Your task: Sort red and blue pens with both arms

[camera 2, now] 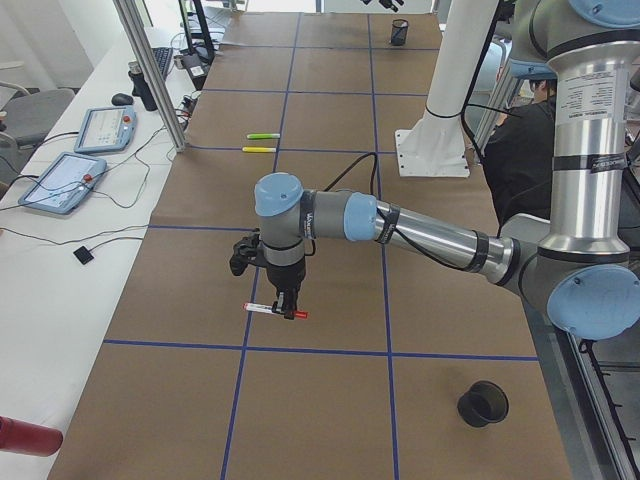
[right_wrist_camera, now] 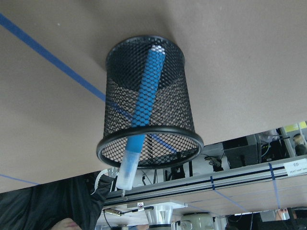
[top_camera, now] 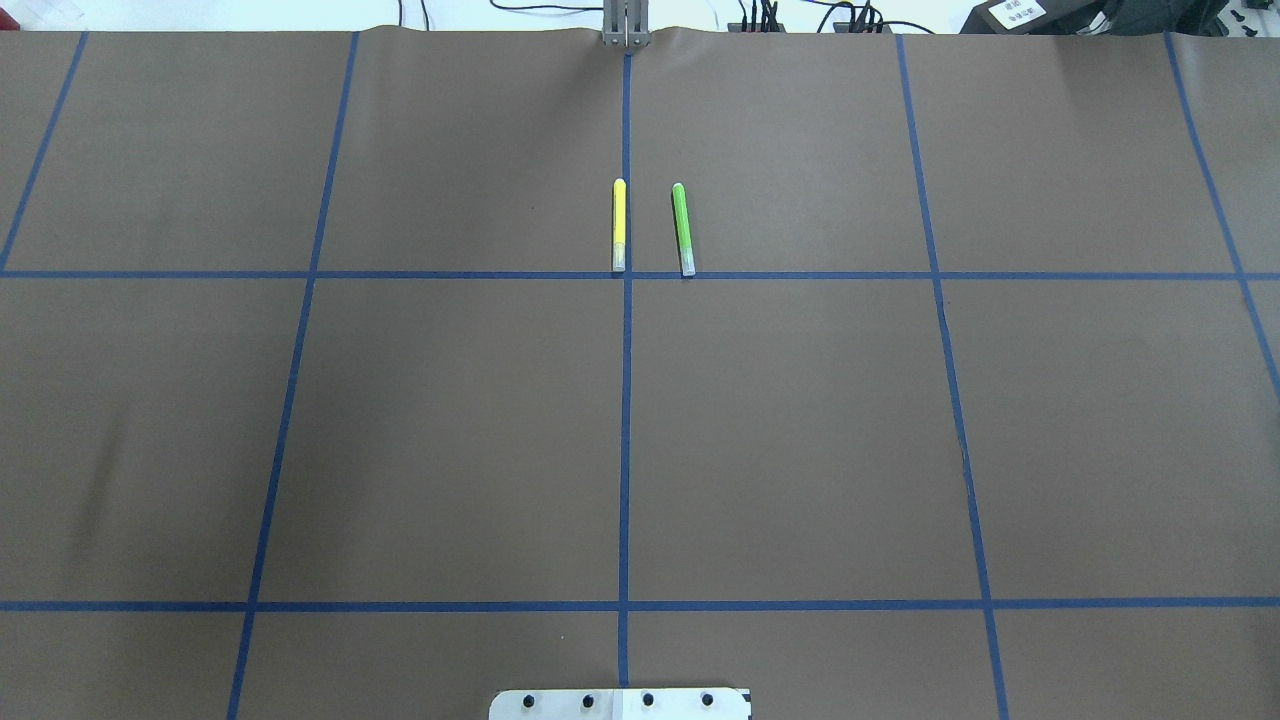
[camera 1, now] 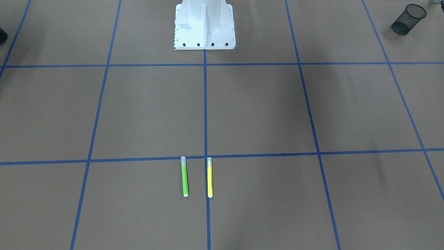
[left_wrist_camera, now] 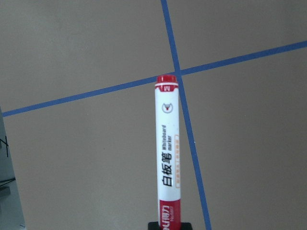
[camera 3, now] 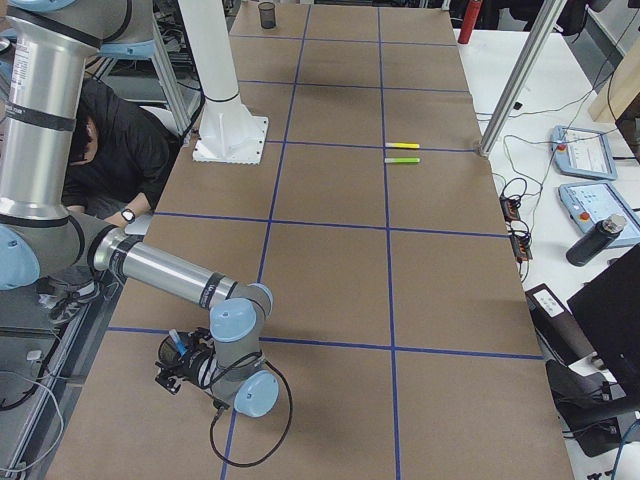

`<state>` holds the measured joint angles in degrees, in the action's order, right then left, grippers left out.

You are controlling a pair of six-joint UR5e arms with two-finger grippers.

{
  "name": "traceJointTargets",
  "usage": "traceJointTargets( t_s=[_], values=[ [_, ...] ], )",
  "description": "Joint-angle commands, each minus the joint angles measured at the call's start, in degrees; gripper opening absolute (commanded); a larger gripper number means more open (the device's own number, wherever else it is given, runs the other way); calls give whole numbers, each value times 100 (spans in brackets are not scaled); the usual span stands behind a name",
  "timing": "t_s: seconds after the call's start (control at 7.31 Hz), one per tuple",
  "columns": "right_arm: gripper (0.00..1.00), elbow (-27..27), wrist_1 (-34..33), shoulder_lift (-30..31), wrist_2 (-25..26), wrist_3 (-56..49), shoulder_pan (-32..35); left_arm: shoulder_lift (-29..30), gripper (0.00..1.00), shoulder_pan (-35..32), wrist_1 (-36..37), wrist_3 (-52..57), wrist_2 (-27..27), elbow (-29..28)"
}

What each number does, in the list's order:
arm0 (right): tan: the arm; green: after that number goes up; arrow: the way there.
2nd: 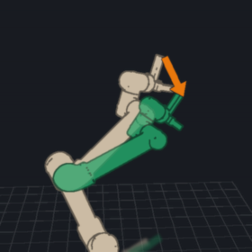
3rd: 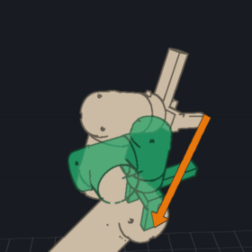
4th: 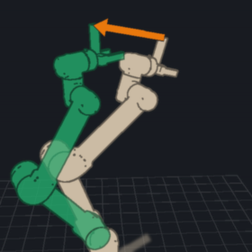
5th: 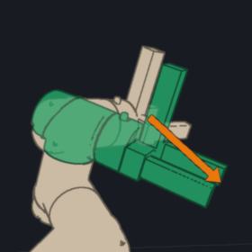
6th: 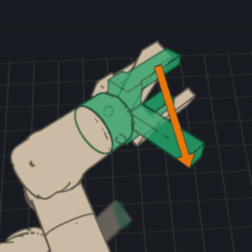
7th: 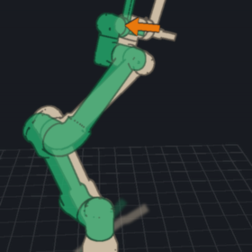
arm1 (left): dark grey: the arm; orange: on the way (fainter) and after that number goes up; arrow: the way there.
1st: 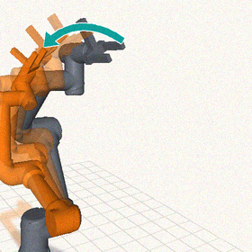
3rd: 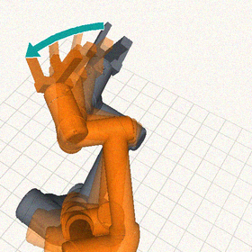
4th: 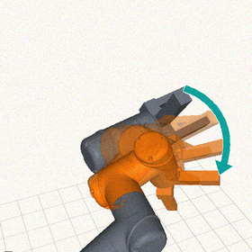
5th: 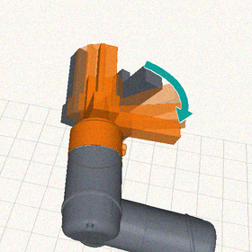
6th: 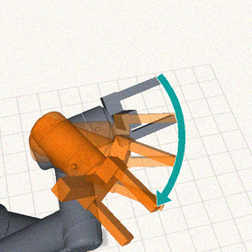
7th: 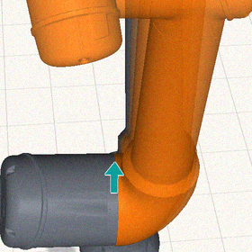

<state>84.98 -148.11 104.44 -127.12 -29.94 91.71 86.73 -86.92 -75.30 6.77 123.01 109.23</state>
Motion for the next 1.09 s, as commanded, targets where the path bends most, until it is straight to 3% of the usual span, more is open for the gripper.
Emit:
traceJointTargets(
  t_s=[0.0,0.27,0.55,0.96],
  values=[
    [100,10,1129,-362,511,661,407,-294,0,0,147,9,12,10],
    [100,89,2081,-547,696,1435,620,-874,0,-61,156,122,21,46],
    [100,98,2977,-635,688,1981,664,-1524,0,-612,234,716,12,11],
    [100,221,4320,-714,618,2847,664,-2369,0,-1395,1136,1492,-23,-16]
  ],
)
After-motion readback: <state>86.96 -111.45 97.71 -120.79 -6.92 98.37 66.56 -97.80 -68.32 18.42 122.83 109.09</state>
